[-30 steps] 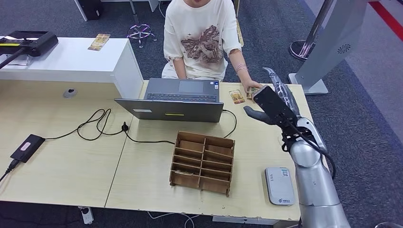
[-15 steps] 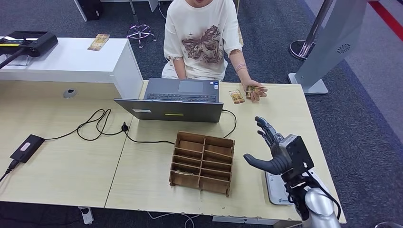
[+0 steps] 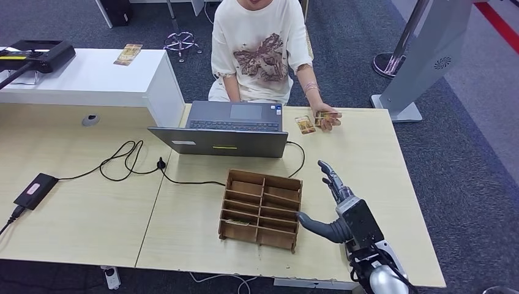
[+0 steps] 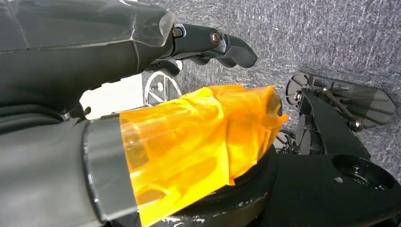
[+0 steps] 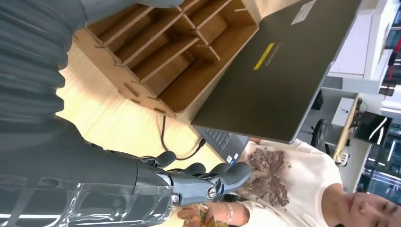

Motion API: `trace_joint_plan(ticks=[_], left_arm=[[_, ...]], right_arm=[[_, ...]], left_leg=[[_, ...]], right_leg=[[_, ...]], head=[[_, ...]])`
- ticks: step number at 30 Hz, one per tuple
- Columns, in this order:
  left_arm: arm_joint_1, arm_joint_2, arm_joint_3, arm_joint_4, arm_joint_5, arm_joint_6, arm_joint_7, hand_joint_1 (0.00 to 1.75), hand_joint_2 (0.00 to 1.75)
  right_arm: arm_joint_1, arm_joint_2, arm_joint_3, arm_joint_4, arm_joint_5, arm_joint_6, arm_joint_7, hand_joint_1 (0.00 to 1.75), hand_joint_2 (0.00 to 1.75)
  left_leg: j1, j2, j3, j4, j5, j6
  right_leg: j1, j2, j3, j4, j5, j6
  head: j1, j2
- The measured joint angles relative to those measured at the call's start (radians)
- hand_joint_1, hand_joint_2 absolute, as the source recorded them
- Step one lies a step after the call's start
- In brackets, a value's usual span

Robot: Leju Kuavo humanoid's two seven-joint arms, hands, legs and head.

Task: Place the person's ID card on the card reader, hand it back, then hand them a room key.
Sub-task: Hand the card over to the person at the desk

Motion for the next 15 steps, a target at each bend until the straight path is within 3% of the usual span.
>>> trace_joint_plan(ticks=[7, 15], left_arm=[[0.000, 0.000, 0.000, 0.000, -0.012, -0.004, -0.008, 0.00, 0.00], [-0.001, 0.000, 0.000, 0.000, -0.007, -0.001, -0.020, 0.00, 0.00]], right_arm=[[-0.041, 0.002, -0.032, 0.057, -0.102, 0.067, -0.031, 0.00, 1.75], [-0.242, 0.002, -0.152, 0.222, -0.247, 0.105, -0.016, 0.00, 1.75]], left_leg=[[0.000, 0.000, 0.000, 0.000, 0.000, 0.000], [0.000, 0.000, 0.000, 0.000, 0.002, 0.000]], right_leg=[[0.000, 0.000, 0.000, 0.000, 0.000, 0.000], [0.000, 0.000, 0.000, 0.000, 0.002, 0.000]], head=[[0.000, 0.000], [0.000, 0.000]])
